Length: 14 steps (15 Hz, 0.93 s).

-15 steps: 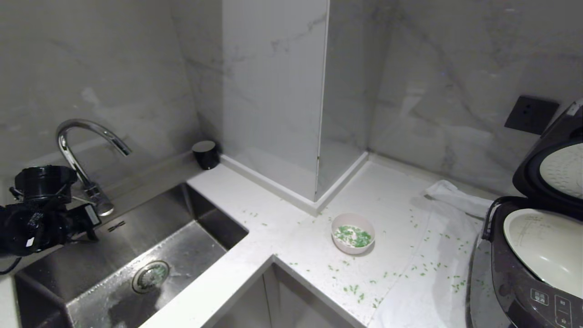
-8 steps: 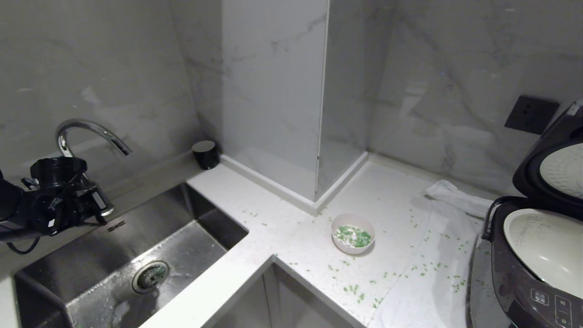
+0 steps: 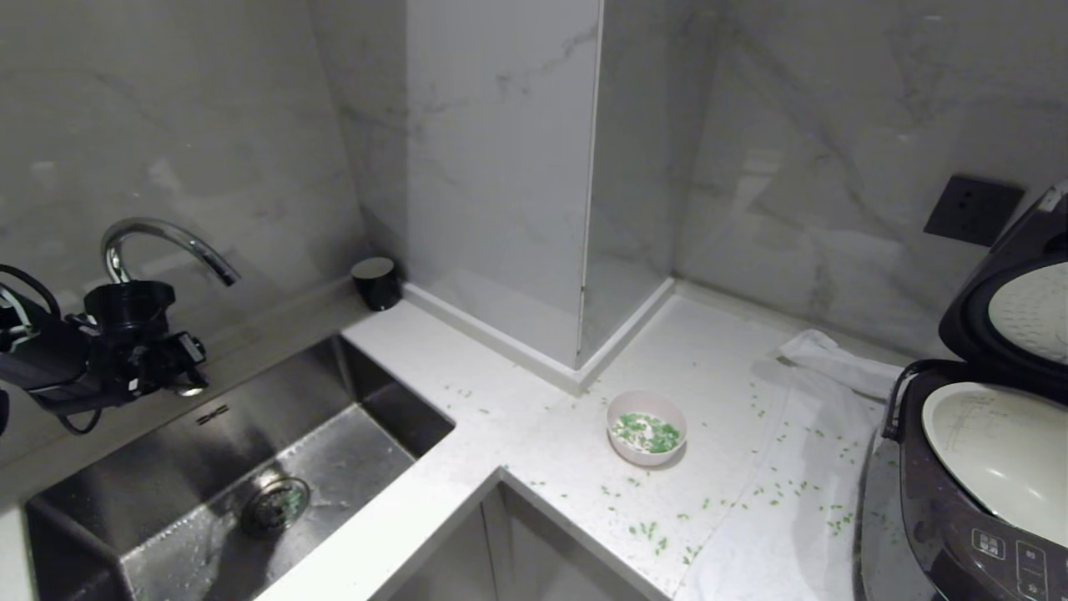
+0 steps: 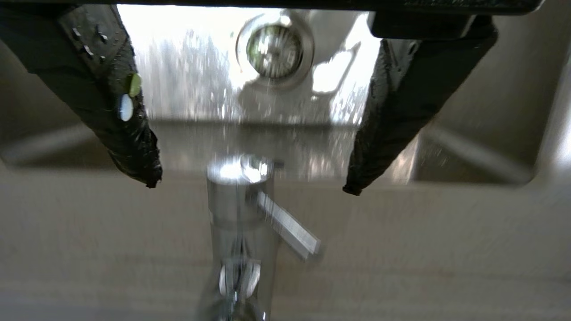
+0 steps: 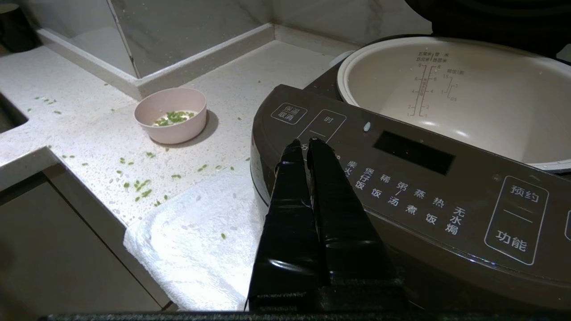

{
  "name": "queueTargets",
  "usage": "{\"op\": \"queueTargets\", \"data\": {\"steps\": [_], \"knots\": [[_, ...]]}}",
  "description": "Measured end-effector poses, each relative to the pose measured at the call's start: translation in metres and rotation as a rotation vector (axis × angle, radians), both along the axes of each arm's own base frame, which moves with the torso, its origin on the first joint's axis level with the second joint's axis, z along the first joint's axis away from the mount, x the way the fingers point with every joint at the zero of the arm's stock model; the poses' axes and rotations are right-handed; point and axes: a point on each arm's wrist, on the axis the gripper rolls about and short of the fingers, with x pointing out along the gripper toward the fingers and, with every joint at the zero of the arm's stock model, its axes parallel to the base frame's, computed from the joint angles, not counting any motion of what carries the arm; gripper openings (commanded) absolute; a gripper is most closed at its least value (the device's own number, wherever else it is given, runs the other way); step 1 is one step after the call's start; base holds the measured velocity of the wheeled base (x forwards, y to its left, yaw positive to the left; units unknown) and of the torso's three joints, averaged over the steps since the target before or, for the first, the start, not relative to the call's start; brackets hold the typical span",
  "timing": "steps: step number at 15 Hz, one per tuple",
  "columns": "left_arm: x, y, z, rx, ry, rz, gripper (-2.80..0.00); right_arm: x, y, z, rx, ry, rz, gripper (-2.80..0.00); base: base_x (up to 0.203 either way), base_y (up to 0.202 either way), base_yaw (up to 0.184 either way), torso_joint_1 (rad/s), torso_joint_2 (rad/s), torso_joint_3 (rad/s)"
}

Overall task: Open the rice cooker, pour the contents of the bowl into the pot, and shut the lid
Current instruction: Turn on the tap

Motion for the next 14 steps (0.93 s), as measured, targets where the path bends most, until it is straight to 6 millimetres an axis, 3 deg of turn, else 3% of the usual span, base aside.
{"op": "queueTargets", "data": {"steps": [8, 14], "knots": [[0.009, 0.039, -0.007, 0.012, -0.039, 0.070, 0.00, 0.000, 0.000, 0.000, 0.000, 0.000, 0.000, -2.80, 0.000, 0.000, 0.000, 0.000, 0.00, 0.000], [0.018, 0.044, 0.000, 0.028, -0.080, 0.070, 0.00, 0.000, 0.000, 0.000, 0.000, 0.000, 0.000, -2.80, 0.000, 0.000, 0.000, 0.000, 0.00, 0.000]]}}
